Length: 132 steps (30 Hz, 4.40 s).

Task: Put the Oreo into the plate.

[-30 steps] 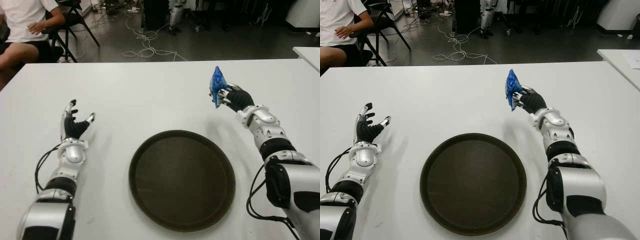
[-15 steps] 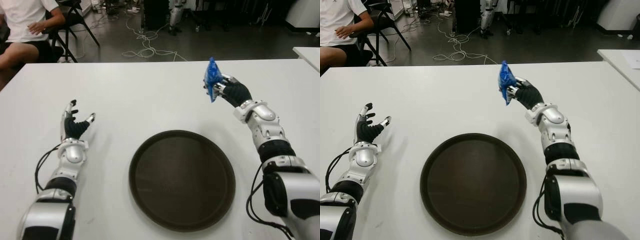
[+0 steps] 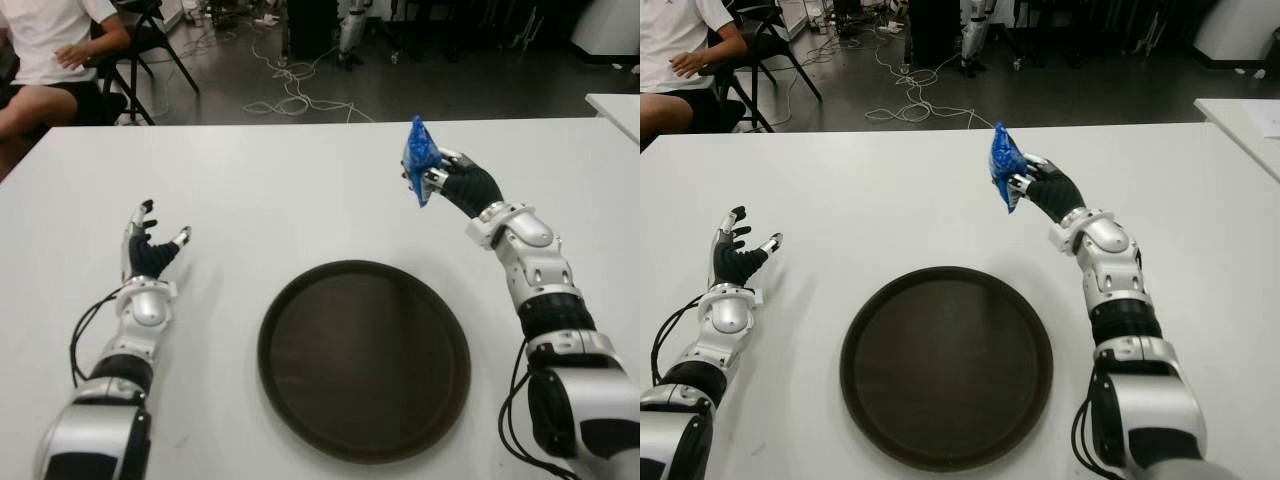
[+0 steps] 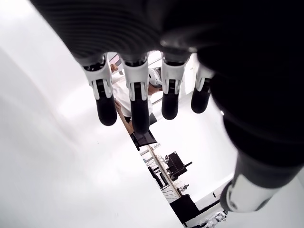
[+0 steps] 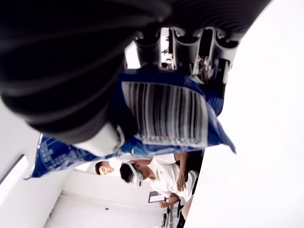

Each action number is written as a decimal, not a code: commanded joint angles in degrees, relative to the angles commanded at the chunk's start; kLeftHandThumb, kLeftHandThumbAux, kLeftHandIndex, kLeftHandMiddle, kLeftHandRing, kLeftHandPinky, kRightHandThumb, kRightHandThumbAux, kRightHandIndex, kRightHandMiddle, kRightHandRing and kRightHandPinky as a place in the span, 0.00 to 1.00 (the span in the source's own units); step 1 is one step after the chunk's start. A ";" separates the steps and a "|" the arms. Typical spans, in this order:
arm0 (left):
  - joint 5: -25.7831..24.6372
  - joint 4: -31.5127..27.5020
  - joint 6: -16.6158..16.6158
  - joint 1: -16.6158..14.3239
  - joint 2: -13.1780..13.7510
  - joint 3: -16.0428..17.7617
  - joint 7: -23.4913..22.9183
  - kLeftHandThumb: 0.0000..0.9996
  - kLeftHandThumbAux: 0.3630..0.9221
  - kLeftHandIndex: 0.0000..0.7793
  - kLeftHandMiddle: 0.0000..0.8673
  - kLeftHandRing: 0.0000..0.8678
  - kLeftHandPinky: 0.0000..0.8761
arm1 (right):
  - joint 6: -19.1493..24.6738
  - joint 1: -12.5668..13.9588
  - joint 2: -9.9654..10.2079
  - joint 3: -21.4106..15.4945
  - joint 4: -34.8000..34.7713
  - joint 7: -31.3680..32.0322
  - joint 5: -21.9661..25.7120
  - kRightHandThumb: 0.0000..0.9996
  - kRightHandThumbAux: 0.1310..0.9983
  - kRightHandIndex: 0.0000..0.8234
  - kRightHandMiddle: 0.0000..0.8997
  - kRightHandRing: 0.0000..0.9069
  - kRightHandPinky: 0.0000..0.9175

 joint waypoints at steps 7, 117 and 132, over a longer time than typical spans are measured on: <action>-0.54 0.32 0.00 -0.03 -0.01 0.39 -0.41 0.25 0.62 0.10 0.15 0.17 0.19 | 2.31 2.64 -0.07 1.08 -6.62 0.78 0.58 0.85 0.62 0.53 0.63 0.88 0.89; -0.48 0.20 0.03 0.17 0.37 0.24 -0.82 0.24 0.61 0.09 0.15 0.17 0.19 | 7.05 13.36 -17.46 22.79 -41.20 20.85 -9.46 0.85 0.63 0.51 0.58 0.92 0.91; -0.70 0.43 -0.65 0.07 0.40 0.45 -0.99 0.25 0.63 0.11 0.17 0.19 0.23 | 6.11 13.04 -17.02 22.39 -40.12 19.92 -10.25 0.85 0.63 0.51 0.58 0.92 0.90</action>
